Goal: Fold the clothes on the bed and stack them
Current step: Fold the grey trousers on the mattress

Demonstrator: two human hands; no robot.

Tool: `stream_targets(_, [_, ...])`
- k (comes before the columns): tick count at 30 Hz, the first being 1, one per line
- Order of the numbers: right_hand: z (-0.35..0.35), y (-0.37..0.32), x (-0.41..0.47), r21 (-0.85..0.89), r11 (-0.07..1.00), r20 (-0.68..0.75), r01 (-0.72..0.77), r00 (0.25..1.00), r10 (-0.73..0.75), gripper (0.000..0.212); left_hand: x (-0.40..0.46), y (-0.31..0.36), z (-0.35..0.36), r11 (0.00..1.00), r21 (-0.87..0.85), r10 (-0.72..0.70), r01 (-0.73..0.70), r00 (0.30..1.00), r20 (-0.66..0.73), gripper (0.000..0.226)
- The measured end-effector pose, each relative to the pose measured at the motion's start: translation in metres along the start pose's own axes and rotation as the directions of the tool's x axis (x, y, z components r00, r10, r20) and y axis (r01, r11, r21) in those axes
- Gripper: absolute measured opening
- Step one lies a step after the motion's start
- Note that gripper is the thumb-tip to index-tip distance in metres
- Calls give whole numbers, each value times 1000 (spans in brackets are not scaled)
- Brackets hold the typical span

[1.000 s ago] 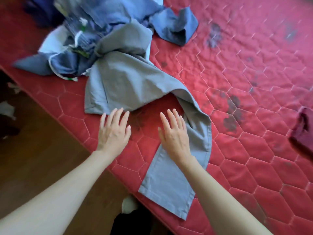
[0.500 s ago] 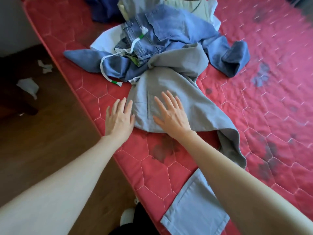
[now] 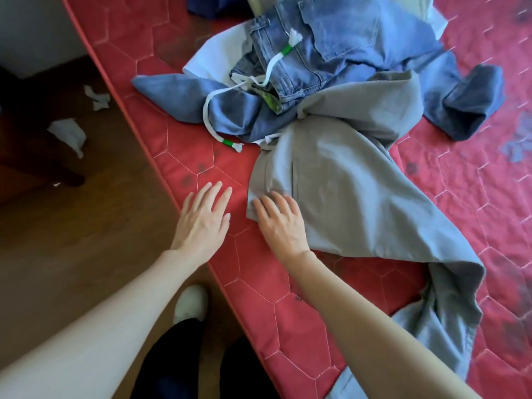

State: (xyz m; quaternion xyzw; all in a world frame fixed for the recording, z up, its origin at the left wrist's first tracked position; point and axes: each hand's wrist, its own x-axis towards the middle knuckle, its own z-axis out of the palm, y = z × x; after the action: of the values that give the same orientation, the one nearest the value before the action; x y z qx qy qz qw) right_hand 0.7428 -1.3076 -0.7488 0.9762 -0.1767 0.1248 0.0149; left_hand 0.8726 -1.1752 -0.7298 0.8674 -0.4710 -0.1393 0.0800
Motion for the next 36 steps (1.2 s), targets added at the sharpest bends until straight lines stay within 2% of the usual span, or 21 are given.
stream_targets(3, [-29, 11, 27, 205, 947, 79, -248, 968, 236, 7, 11, -7, -15, 996, -74, 55, -57, 998, -23, 58])
stream_targets(5, [-64, 23, 40, 373, 816, 153, -443, 896, 416, 18, 23, -7, -32, 987, -152, 53, -58, 998, -33, 67])
stream_targets(7, [-109, 42, 51, 496, 684, 133, -534, 826, 548, 27, 37, 0, -57, 971, -232, 53, -59, 998, -31, 80])
stream_targets(9, [-169, 64, 62, 553, 615, 42, -562, 756, 653, 28, 57, 15, -88, 953, -281, 106, -112, 994, -37, 95])
stream_targets(11, [-232, 86, 71, 559, 600, -25, -572, 712, 702, 21, 80, 37, -123, 938, -311, 151, -153, 988, -30, 109])
stream_targets(15, [-362, 114, 86, 548, 623, -134, -559, 676, 725, 19, 124, 105, -198, 885, -382, 281, -266, 960, -19, 127])
stream_targets(17, [-421, 123, 93, 541, 640, -195, -546, 659, 726, 12, 131, 146, -234, 818, -474, 355, -326, 934, -31, 131])
stream_targets(20, [-499, 129, 99, 480, 684, -297, -550, 632, 716, 8, 124, 203, -276, 679, -616, 425, -399, 898, -114, 113])
stream_targets(24, [-573, 125, 98, 422, 714, -372, -559, 611, 699, 15, 93, 232, -329, 603, -661, 331, -447, 894, -302, 75])
stream_targets(26, [-602, 119, 97, 409, 713, -415, -569, 580, 701, 15, 75, 227, -361, 645, -599, 308, -474, 879, -365, 54])
stream_targets(29, [-634, 113, 106, 389, 722, -458, -572, 560, 691, 14, 54, 219, -408, 735, -501, 330, -457, 886, -325, 21])
stream_targets(33, [-695, 106, 107, 396, 717, -524, -574, 500, 689, 14, 29, 201, -477, 803, -307, 457, -510, 859, -231, 13])
stream_targets(36, [-747, 111, 97, 422, 702, -575, -574, 429, 696, 15, 24, 185, -516, 852, -207, 457, -481, 876, -155, 15])
